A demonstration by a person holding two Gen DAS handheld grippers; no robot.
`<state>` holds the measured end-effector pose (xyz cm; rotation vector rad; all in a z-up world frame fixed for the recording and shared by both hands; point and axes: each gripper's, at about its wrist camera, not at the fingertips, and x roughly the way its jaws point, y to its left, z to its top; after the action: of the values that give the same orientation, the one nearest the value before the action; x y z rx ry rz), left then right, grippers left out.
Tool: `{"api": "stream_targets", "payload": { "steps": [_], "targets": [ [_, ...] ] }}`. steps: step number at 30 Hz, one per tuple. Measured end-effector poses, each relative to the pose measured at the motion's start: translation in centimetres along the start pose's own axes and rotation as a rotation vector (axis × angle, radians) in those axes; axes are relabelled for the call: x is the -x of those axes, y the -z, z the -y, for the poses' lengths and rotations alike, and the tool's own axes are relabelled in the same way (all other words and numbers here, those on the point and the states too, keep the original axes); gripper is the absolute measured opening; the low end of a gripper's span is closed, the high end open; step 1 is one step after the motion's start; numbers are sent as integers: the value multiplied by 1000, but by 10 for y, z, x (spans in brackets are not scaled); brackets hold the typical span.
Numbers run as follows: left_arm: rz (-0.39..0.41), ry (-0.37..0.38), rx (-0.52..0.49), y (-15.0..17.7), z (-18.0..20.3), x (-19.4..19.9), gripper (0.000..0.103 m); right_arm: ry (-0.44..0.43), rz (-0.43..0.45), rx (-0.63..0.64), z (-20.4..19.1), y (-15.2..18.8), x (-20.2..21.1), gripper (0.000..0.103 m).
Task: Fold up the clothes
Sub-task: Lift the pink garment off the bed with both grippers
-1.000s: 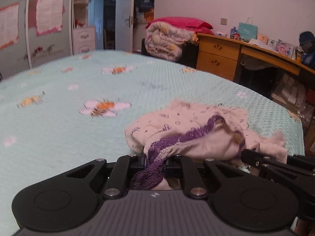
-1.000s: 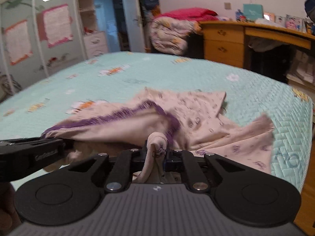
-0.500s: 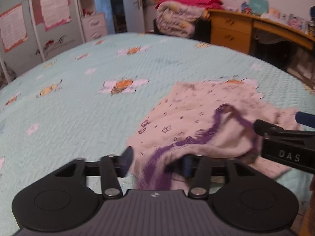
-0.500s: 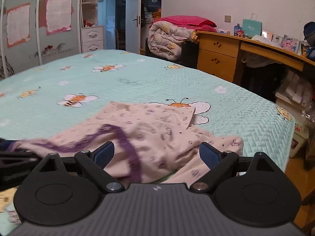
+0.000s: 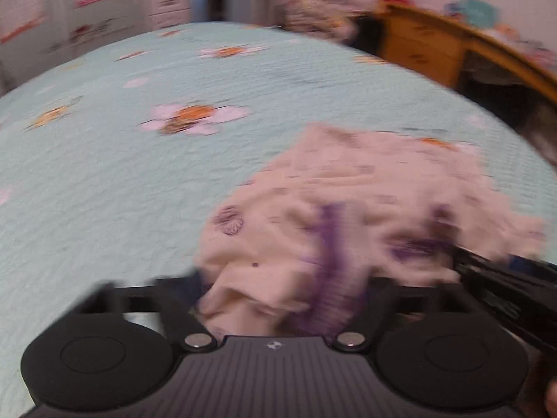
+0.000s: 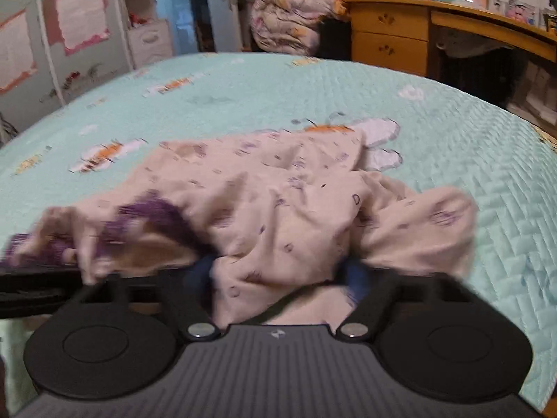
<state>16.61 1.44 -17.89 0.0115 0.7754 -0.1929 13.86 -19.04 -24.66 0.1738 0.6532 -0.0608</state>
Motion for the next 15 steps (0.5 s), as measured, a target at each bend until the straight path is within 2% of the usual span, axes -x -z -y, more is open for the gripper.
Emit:
{"api": "stream_targets", "payload": {
  "steps": [1,2,3,6,11,15],
  "targets": [
    [6,16,-18,0,4,5,31,-25,-8,-14,1,-2,3,28],
    [23,18,-27,0,6,13,28,-48,-15,-28,2,-5,6,21],
    [40,20,-35,0,8,21,25,-58,-17,-48,5,-7,11,19],
    [92,28,-60,1,14,47,24,-103,4,-102,8,-12,37,16],
    [234,27,-105,3,13,129,23,-199,62,-90,-5,-25,97,14],
    [329,-11,-102,6,1,200,23,-295,111,-64,-27,-39,150,14]
  ]
}}
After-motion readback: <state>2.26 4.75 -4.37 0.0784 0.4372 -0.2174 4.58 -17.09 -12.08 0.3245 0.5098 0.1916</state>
